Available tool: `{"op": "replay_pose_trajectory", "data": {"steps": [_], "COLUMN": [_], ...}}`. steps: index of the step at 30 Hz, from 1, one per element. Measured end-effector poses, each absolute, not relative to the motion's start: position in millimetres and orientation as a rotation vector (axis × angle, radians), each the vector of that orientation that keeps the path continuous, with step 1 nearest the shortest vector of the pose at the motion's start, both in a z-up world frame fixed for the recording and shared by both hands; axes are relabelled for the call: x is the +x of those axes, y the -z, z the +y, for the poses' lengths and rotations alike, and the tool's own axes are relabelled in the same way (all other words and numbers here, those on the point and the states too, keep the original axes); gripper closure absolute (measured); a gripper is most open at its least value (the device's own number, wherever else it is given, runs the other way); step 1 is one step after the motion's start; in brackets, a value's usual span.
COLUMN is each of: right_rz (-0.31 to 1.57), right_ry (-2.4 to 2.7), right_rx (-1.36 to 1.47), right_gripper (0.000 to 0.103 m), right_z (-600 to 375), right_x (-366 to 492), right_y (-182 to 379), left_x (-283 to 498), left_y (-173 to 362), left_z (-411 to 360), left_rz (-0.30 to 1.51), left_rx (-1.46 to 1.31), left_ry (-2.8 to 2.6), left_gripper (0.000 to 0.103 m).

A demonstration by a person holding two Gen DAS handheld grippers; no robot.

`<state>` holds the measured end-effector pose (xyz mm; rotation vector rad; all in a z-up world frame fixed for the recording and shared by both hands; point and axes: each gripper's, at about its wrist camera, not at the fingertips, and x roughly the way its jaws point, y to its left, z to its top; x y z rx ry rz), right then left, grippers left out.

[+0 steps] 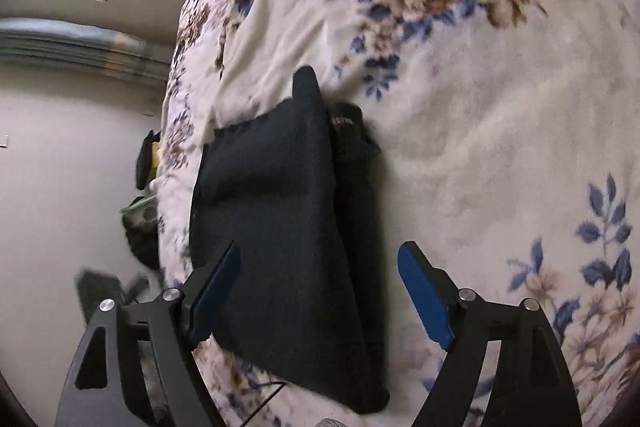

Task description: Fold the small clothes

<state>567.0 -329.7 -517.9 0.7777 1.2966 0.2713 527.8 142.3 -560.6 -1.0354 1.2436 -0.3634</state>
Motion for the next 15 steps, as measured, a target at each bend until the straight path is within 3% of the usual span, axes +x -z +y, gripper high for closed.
{"op": "replay_pose_trajectory", "data": {"steps": [4, 8, 10, 15], "right_rz": [1.324, 1.335, 1.346, 1.390], "right_ry": [-0.289, -0.327, -0.350, -0.437], "right_rx": [0.828, 0.930, 0.965, 1.018], "right_gripper": [0.020, 0.020, 0.020, 0.020], "right_z": [-340, -344, -341, -318], "right_x": [561, 570, 580, 608], "right_y": [533, 559, 575, 617], "left_x": [491, 496, 503, 506], "left_y": [616, 646, 652, 646], "left_z": [116, 94, 89, 80], "left_rz": [1.307, 1.310, 1.277, 1.240], "left_rx": [-1.230, -1.255, -1.304, -1.348], "left_ry": [0.311, 0.277, 0.262, 0.192], "left_gripper": [0.030, 0.030, 0.015, 0.011]}}
